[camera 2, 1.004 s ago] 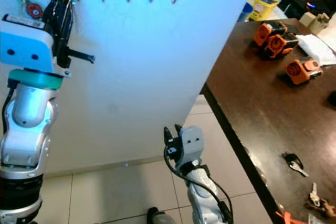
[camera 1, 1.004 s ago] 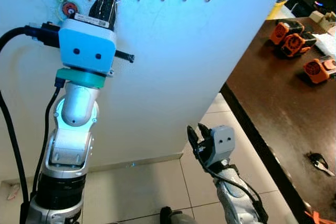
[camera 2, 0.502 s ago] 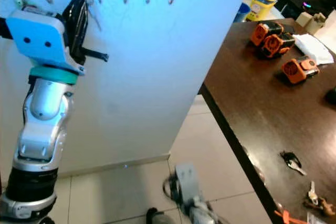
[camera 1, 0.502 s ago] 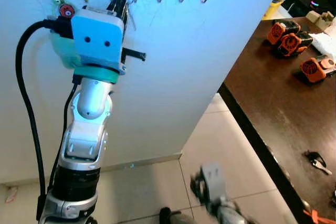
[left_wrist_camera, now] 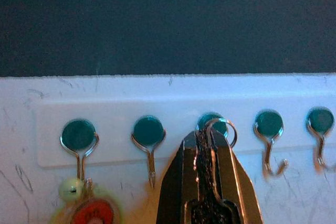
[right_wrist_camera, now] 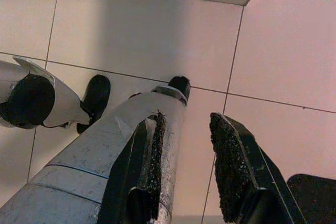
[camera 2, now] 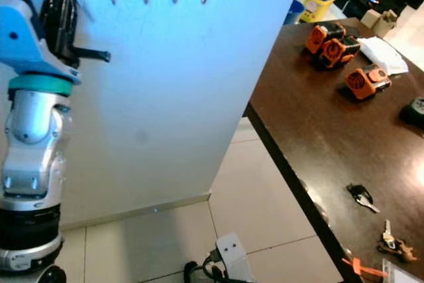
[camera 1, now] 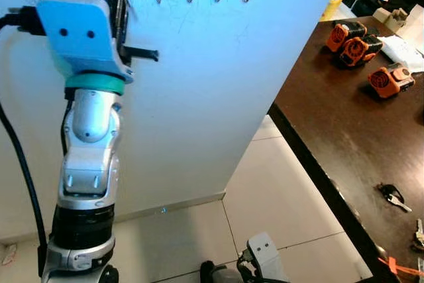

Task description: Hang keys on a hook

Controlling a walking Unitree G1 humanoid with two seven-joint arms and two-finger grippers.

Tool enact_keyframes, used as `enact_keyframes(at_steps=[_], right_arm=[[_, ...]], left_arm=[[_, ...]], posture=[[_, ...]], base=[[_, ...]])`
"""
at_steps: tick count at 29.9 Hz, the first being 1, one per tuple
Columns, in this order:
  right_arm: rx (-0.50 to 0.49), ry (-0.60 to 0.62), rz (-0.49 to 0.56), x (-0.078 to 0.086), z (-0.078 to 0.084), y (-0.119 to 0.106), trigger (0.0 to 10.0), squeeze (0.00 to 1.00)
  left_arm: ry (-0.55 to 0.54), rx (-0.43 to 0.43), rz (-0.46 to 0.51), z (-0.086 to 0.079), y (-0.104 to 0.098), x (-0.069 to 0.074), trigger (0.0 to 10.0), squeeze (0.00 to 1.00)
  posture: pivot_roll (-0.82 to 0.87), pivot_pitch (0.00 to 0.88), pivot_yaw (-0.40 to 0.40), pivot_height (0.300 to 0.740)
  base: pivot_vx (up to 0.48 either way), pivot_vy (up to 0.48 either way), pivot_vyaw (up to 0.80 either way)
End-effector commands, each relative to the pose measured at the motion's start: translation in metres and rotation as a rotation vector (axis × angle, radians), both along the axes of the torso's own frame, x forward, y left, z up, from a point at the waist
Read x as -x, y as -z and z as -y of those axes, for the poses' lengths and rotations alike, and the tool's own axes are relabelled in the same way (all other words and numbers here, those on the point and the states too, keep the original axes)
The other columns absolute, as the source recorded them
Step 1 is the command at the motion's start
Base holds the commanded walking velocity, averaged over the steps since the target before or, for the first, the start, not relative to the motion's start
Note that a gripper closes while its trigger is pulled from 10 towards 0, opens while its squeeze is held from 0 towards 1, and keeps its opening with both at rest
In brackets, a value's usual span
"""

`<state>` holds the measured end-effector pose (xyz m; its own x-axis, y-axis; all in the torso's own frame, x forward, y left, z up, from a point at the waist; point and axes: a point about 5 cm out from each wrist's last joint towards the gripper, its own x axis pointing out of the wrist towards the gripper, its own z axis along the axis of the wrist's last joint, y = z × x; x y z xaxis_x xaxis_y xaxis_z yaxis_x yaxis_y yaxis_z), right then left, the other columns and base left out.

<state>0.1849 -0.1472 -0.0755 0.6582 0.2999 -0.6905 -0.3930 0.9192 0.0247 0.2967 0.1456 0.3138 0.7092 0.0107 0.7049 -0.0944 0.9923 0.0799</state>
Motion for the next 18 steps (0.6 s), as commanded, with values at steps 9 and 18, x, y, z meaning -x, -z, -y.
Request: enact_keyframes(at_steps=[9, 18], right_arm=[[0.002, 0.027, -0.067, 0.016, 0.007, 0.009, 10.0, 0.00], [-0.006, 0.034, -0.068, 0.017, 0.007, 0.009, 10.0, 0.00]], left_arm=[[0.001, -0.046, -0.070, 0.000, 0.015, -0.001, 10.0, 0.00], [-0.030, -0.029, -0.073, -0.003, 0.012, -0.006, 10.0, 0.00]], posture=[[-0.11, 0.094, -0.034, 0.740], [-0.12, 0.094, -0.028, 0.740]], base=[[0.000, 0.000, 0.00], [0.000, 0.000, 0.00]])
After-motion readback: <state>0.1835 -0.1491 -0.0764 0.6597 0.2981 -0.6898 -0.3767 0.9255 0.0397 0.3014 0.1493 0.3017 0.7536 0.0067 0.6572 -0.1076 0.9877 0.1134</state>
